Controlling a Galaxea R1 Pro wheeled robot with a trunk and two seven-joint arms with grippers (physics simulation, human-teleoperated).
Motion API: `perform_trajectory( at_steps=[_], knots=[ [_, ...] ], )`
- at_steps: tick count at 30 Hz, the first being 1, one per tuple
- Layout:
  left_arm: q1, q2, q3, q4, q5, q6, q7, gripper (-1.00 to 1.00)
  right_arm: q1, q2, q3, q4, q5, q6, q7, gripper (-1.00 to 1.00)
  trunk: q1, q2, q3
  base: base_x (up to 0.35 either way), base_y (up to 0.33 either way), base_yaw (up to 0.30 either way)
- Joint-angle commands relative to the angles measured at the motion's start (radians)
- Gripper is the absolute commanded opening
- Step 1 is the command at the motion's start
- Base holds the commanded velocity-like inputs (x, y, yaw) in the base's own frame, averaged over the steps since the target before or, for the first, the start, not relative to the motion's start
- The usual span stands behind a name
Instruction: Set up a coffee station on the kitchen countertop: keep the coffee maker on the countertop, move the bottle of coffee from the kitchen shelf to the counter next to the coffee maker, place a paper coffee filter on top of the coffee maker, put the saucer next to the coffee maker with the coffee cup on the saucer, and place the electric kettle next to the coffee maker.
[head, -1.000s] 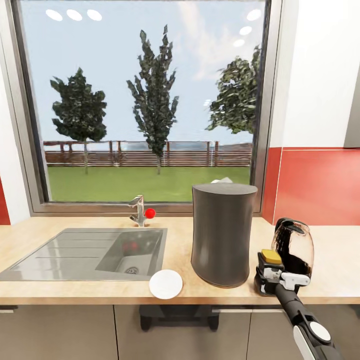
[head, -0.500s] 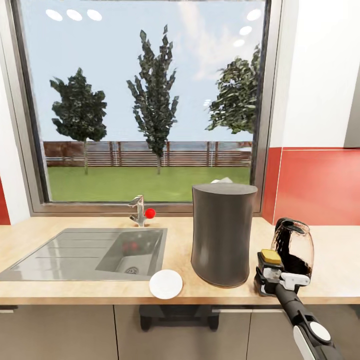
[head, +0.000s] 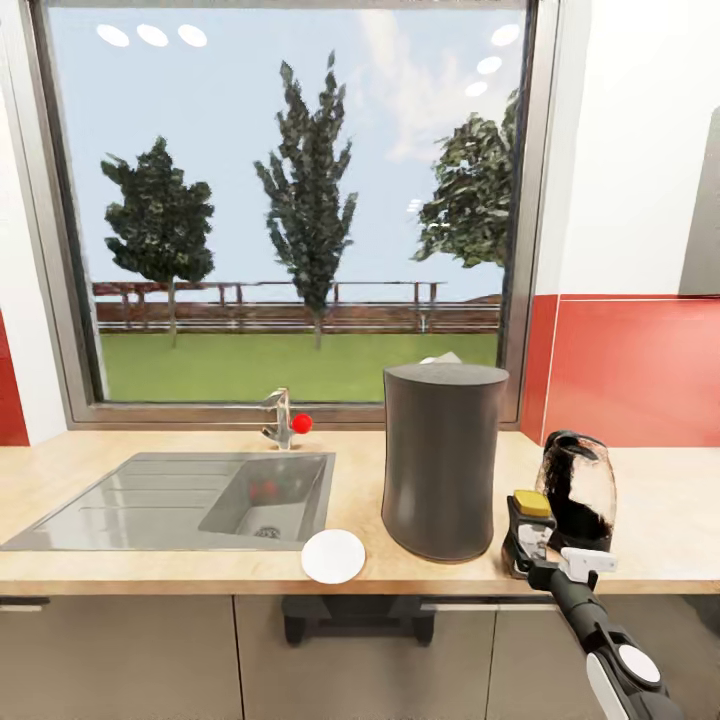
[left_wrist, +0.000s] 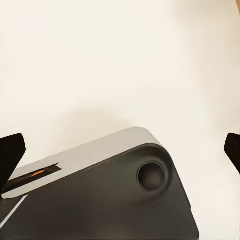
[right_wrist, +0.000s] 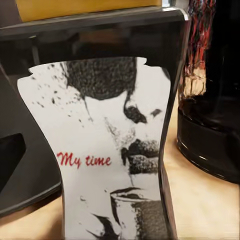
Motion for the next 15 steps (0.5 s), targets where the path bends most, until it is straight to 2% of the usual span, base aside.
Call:
perform_trajectory(
  at_steps=[1, 7, 15],
  knots=[
    [0.0, 0.0, 0.008, -0.001, 0.001, 0.001, -0.007, 1.0, -0.001, 0.0, -0.001, 0.001, -0.01, -0.002, 0.008, 1.0, 0.0, -0.001, -0.001, -0.018, 0.0, 0.0],
    [0.0, 0.0, 0.008, -0.001, 0.001, 0.001, -0.007, 1.0, -0.004, 0.0, -0.001, 0.001, -0.01, -0.001, 0.008, 1.0, 0.0, -0.001, -0.001, -0.036, 0.0, 0.0],
    [-0.001, 0.0, 0.009, -0.001, -0.018, 0.003, -0.006, 1.0, -0.007, 0.001, -0.001, 0.003, -0.011, 0.004, 0.004, 1.0, 0.0, -0.001, -0.001, -0.175, 0.0, 0.0]
  ],
)
